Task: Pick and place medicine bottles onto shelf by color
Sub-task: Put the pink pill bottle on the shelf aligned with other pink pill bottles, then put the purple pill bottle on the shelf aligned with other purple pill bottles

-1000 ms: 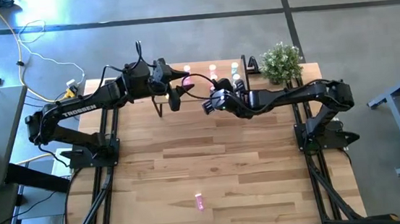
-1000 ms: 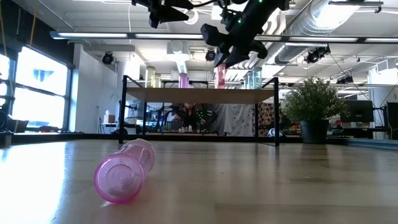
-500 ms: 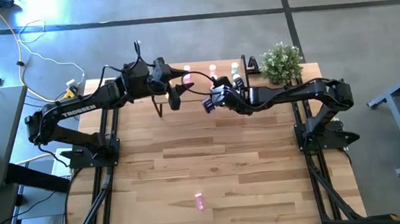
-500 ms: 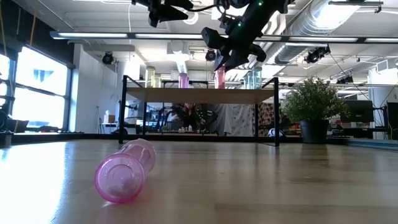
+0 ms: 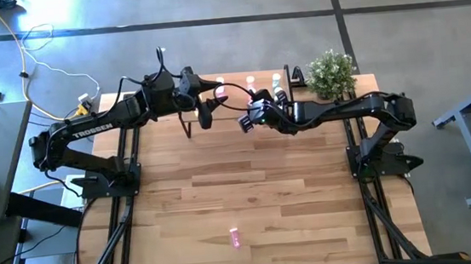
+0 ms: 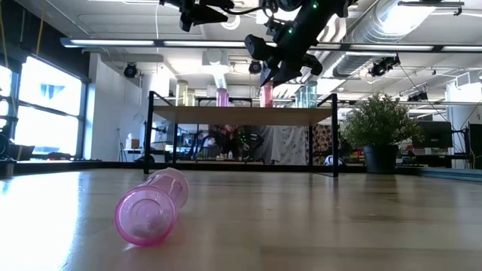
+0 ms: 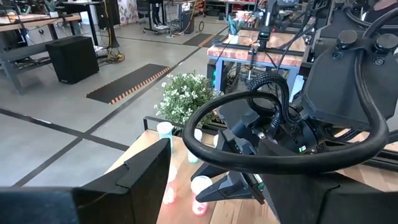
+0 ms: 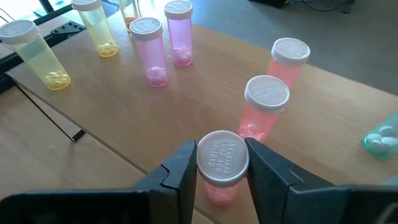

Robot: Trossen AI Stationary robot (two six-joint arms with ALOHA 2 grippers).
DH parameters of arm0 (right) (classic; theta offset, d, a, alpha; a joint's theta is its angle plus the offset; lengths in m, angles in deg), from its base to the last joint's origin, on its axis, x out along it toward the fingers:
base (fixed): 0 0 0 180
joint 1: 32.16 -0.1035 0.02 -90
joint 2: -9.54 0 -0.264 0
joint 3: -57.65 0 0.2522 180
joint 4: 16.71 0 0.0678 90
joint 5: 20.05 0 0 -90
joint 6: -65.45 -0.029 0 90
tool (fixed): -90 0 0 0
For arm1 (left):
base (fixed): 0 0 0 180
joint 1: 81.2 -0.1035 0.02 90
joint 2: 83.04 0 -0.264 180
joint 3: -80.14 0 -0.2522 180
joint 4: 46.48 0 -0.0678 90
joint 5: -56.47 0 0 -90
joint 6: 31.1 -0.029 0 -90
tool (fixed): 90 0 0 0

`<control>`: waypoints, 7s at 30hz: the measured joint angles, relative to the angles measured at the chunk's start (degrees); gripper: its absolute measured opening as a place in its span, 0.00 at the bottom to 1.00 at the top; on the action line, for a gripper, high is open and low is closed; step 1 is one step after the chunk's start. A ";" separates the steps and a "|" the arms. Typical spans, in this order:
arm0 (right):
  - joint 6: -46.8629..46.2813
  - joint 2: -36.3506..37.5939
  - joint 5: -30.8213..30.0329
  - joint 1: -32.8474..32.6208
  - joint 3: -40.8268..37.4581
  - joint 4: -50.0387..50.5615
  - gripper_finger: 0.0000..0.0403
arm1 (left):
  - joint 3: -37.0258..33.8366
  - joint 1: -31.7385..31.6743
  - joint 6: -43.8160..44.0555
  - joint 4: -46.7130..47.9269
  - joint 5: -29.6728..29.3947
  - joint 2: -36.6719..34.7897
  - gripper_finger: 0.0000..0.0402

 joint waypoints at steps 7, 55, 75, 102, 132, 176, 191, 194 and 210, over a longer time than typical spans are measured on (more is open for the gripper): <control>0.00 0.00 0.00 0.00 0.00 -0.03 0.37 | 0.00 0.00 0.03 1.40 -0.19 0.00 0.58; 16.94 0.15 5.70 6.84 26.73 17.50 0.44 | -0.02 10.15 28.25 27.80 -1.59 -1.88 0.58; 34.69 0.17 7.26 13.75 44.19 33.70 0.44 | -0.02 39.85 85.17 35.50 -14.01 5.12 0.58; 33.81 0.15 9.28 14.99 44.19 37.40 0.44 | 9.92 50.93 107.52 26.51 -8.26 35.35 0.58; 33.79 0.13 10.69 14.99 44.19 37.73 0.44 | 11.68 52.48 110.21 20.35 -6.95 44.36 0.58; 32.28 0.11 12.63 14.97 44.17 37.77 0.44 | 11.74 53.75 96.53 31.43 2.71 44.54 0.37; 32.92 0.11 12.61 14.97 44.17 37.77 0.44 | 11.61 53.79 94.27 31.18 0.21 44.24 0.25; 35.27 0.11 12.62 14.92 44.17 38.01 0.44 | 11.47 53.81 92.02 30.56 -1.95 43.34 0.26; 38.55 0.66 34.38 14.75 44.15 45.90 0.44 | 11.64 47.85 70.51 29.93 -28.23 26.76 0.25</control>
